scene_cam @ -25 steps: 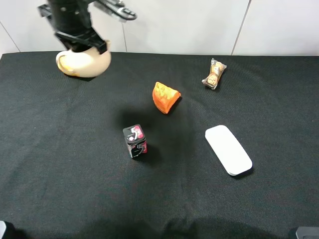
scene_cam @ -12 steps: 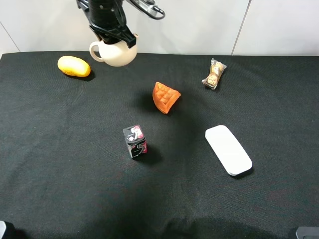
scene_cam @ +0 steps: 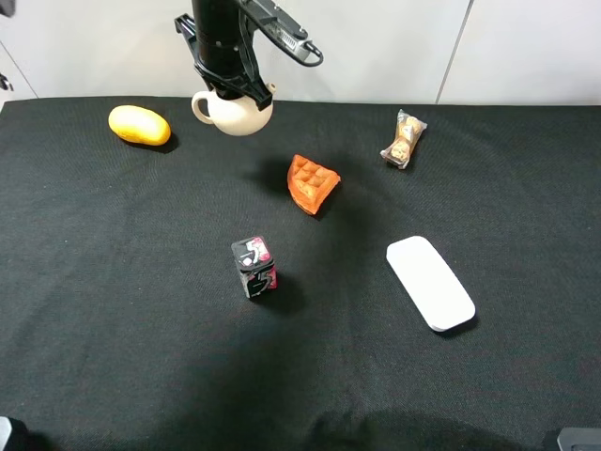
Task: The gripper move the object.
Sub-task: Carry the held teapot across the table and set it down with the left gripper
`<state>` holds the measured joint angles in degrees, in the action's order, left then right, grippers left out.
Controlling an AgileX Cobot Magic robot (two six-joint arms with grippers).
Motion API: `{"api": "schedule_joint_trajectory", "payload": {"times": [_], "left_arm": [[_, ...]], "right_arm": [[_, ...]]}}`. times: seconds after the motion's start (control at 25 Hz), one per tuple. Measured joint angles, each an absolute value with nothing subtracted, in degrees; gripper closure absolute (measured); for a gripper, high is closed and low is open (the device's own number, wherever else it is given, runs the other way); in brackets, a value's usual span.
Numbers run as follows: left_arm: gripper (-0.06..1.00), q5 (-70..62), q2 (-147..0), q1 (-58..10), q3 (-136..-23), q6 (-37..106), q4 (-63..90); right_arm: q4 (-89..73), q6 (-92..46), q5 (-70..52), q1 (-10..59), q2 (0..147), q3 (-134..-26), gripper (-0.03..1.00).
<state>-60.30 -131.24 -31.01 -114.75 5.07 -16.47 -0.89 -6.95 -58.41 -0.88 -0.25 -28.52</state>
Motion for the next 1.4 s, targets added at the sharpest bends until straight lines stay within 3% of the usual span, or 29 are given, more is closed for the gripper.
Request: {"api": "schedule_joint_trajectory", "payload": {"times": [0.68, 1.4], "left_arm": [[0.76, -43.4, -138.5, -31.0, -114.7, 5.2, -18.5], [0.76, -40.7, -139.7, -31.0, -114.7, 5.3, -18.1]], "right_arm": [[-0.9, -6.9, -58.4, -0.9, -0.3, -28.5, 0.27], [-0.9, -6.9, -58.4, -0.9, -0.3, -28.5, 0.27]]}}
